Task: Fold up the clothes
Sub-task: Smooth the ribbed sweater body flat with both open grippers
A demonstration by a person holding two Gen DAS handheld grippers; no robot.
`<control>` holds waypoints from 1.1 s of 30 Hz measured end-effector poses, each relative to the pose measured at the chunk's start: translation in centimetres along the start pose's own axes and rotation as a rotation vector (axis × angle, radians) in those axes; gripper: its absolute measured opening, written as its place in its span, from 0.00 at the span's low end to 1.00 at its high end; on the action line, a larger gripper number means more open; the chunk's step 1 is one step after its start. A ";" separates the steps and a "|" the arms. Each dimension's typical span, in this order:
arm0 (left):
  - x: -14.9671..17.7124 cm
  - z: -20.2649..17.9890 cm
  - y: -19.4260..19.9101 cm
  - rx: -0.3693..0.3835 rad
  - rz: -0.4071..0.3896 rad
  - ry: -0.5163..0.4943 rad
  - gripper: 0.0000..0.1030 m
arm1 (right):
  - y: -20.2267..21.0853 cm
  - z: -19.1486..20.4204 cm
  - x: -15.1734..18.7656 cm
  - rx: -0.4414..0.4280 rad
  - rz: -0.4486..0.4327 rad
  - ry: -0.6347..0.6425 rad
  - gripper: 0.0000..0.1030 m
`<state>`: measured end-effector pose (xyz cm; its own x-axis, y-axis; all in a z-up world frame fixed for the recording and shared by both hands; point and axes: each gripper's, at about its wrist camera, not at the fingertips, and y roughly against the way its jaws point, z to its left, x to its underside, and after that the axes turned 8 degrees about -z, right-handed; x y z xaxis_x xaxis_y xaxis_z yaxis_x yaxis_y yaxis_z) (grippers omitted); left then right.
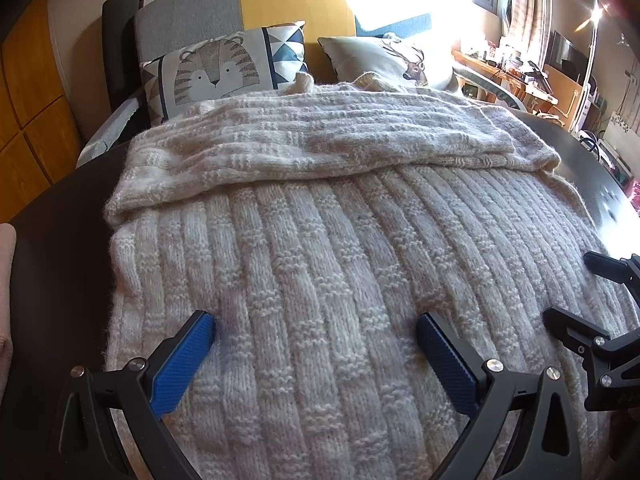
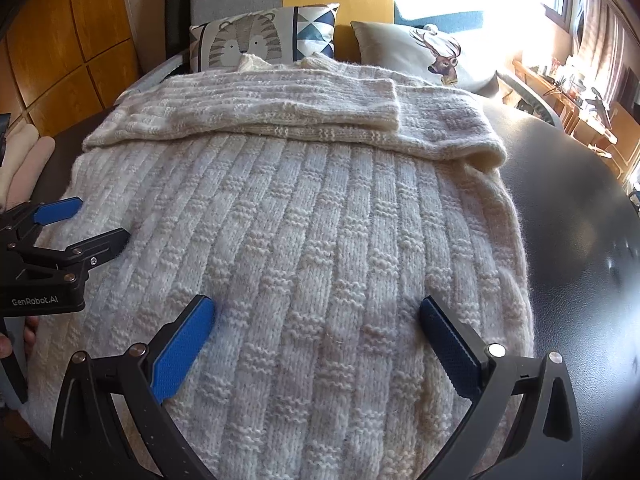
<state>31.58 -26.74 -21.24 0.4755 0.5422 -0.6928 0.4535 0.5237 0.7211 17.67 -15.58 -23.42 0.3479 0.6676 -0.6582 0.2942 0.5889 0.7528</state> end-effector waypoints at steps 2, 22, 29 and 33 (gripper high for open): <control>0.2 0.2 0.8 0.018 -0.001 0.018 1.00 | 1.1 0.3 0.0 0.022 0.003 -0.024 1.00; 4.7 -1.0 3.8 0.027 -0.051 -0.042 1.00 | 2.9 1.5 4.2 0.005 -0.116 -0.009 1.00; 5.1 -1.1 4.6 0.013 -0.024 -0.054 1.00 | 3.1 1.4 3.9 -0.003 -0.080 -0.008 1.00; 5.7 -1.1 5.5 0.023 -0.011 -0.071 1.00 | 4.1 1.0 4.1 0.010 -0.065 -0.023 1.00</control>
